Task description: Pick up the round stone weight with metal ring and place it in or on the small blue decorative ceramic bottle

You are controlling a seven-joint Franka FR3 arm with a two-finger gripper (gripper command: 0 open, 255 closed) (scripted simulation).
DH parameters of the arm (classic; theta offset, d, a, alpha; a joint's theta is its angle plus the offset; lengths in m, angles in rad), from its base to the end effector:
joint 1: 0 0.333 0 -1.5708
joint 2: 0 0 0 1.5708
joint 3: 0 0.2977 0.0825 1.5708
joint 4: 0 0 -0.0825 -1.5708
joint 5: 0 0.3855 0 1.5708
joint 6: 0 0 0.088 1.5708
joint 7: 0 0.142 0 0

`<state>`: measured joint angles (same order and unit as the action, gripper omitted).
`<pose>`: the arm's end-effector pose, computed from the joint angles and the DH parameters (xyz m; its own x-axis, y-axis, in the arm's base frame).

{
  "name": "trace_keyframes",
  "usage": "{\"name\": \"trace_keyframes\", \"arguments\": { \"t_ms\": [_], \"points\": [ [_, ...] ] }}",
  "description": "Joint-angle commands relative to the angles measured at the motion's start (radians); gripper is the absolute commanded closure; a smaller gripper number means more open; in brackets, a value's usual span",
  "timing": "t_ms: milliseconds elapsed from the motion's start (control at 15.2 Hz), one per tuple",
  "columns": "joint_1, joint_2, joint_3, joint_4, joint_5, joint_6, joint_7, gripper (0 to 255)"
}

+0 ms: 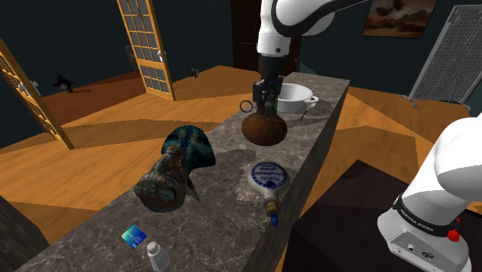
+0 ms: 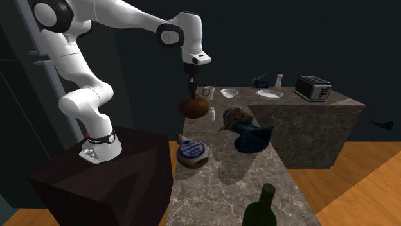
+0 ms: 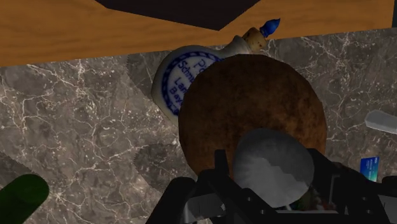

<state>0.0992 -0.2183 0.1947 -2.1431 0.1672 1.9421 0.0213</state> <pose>0.4709 0.1625 0.4433 0.9784 0.2067 0.0086 0.2063 -0.9717 -0.1146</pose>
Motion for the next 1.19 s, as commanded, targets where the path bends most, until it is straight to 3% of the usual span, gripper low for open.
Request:
{"name": "trace_keyframes", "arguments": {
  "t_ms": [0, 1122],
  "points": [
    [-0.011, -0.086, -0.026, -0.061, 0.009, -0.028, -0.040, 255],
    [-0.005, -0.017, -0.013, -0.229, 0.021, 0.208, -0.062, 255]
  ]
}}
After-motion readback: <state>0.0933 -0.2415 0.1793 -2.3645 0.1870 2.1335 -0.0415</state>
